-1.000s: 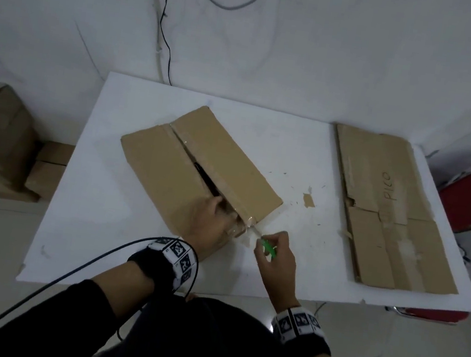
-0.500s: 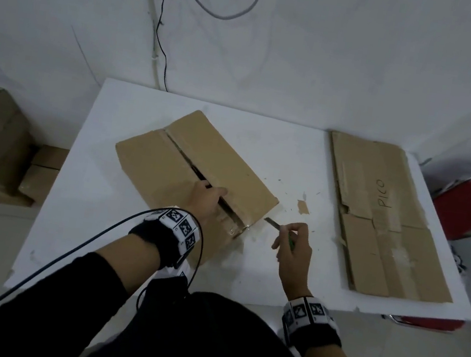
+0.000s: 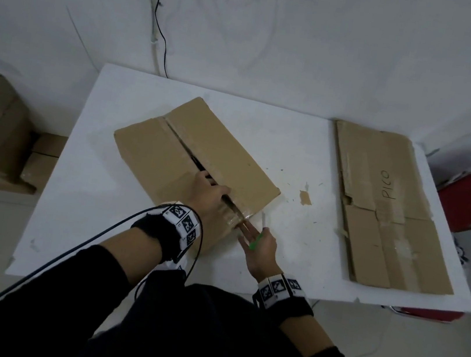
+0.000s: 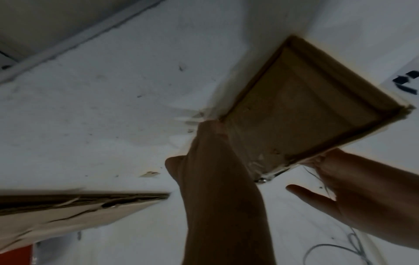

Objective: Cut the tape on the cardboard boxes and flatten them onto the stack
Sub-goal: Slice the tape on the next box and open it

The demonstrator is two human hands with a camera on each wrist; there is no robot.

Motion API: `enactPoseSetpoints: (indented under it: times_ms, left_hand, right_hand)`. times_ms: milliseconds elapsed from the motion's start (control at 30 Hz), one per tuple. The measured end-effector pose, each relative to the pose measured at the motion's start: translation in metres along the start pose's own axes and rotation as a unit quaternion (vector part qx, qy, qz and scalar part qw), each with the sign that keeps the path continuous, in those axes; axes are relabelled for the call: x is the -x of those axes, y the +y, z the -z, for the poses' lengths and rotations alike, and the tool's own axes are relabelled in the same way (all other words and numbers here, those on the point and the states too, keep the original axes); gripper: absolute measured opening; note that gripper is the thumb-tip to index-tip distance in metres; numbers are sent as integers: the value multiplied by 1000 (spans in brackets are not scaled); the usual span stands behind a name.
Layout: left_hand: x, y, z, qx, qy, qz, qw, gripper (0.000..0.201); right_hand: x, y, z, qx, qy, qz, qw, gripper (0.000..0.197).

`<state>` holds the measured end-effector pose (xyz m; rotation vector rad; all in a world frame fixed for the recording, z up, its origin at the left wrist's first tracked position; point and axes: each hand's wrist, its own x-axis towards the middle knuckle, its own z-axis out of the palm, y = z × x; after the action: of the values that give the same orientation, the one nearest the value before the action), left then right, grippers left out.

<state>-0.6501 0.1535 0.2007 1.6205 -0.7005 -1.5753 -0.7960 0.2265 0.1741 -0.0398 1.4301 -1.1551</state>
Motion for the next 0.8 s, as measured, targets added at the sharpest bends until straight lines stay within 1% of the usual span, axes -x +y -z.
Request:
enactPoseSetpoints:
  times_ms: [100,133,167,200,233,267,300,367,400,433,467,500,567,633,667,733,800]
  left_hand:
    - [8,-3,0,-67,-18,-29,997,86]
    - [11,-6,-1,-98,-22,-47,994,106]
    - [13,-11,-2,-127,-25,-72,989,125]
    - [17,-14,-3,-145,-32,-102,984,137]
    - [18,-19,-4,-155,-39,-135,978,140]
    - [18,-23,-3,-158,-50,-163,973,137]
    - [17,-28,-2,-156,-67,-178,969,128]
    - [15,-36,-2,-191,-99,-192,958,100]
    - [17,-38,-2,-241,-103,-202,944,84]
    - [18,-41,-1,-304,-96,-218,922,69]
    - [18,-45,0,-360,-80,-236,899,58]
    - [19,-47,0,-393,-62,-251,882,50]
    - [22,-47,-2,-387,-34,-261,884,45]
    - [28,-46,-6,-383,-20,-268,884,52]
    - [31,-45,-9,-397,-19,-269,878,58]
    - [37,-46,-13,-448,-12,-269,853,65]
    - [41,-48,-17,-502,9,-278,819,60]
  right_hand:
    - [-4,-2,14,14,50,5,999,44]
    - [-4,-3,19,21,64,14,998,39]
    - [-4,-5,22,33,68,26,997,32]
    - [-2,-7,25,49,61,40,996,23]
    - [1,-9,27,69,47,57,995,14]
    - [4,-11,29,94,31,79,992,11]
    - [8,-12,31,127,16,106,986,13]
    - [16,-14,36,191,-12,164,968,15]
    - [20,-13,39,218,-23,190,957,17]
    - [23,-12,41,239,-34,213,947,19]
    - [25,-11,42,257,-46,229,938,20]
    - [27,-10,43,274,-59,242,929,20]
    - [30,-6,42,306,-76,260,913,17]
    - [32,-1,42,315,-65,274,906,16]
    - [32,1,42,311,-46,280,907,15]
    - [32,3,45,292,-1,291,911,15]
    - [33,2,48,281,19,300,911,14]
